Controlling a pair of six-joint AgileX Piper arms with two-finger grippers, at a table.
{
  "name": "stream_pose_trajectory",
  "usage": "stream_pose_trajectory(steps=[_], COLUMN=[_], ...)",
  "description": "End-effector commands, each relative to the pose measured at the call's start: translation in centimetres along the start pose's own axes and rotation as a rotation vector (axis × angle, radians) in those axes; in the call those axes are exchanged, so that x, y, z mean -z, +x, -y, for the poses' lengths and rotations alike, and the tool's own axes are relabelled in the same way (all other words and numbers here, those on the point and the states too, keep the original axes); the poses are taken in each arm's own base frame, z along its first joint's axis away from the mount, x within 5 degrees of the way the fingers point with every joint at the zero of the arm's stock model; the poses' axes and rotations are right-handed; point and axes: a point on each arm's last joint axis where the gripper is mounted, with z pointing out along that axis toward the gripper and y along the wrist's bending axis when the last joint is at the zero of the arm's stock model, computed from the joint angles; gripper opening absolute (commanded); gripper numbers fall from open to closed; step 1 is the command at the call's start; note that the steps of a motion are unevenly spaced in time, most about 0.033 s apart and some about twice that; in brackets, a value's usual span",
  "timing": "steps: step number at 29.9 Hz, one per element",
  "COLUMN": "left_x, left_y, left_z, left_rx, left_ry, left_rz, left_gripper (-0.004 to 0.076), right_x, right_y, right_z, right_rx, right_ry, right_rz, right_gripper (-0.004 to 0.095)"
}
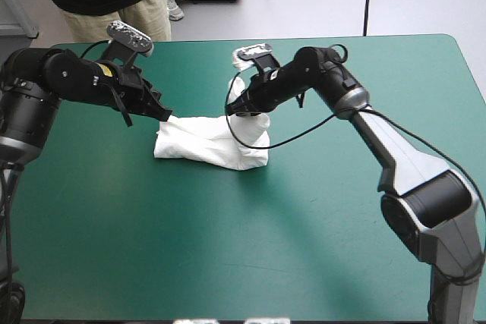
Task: Fold the cloth
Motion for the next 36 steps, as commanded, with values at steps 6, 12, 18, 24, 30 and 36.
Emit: stream_pose_trajectory(steps=[6, 12, 18, 24, 30, 36], left_x=[4.5, 4.5, 4.5, 4.5, 4.5, 4.5], left_y=[0.5, 0.5, 0.5, 0.5, 0.5, 0.5], left_z=[1.4, 1.4, 1.4, 1.4, 1.4, 1.4], left_rx=[0.037, 0.047, 0.047, 0.047, 0.047, 0.045], left_ry=[0.015, 0.019, 0.019, 0.019, 0.019, 0.013], left_rz=[0.062, 0.063, 0.063, 0.063, 0.063, 0.061], left_gripper=[-0.0009, -0.0009, -0.0009, -0.0009, -0.0009, -0.0009], right_x=[-2.3, -5.7, -8.4, -9.0, -8.6, -5.7], right_y=[-4.4, -5.2, -4.5, -4.4, -4.5, -4.9], right_z=[-5.1, -6.5, -7.2, -9.6, -10.7, -11.1], right_rx=[0.061, 0.057, 0.082, 0.218, 0.277, 0.297], right_ry=[-0.02, -0.05, -0.075, -0.158, -0.238, -0.201], right_rz=[0.088, 0.121, 0.097, 0.142, 0.175, 0.159], right_gripper=[-0.0003, -0.0003, -0.0003, 0.0201, 0.0518, 0.0507])
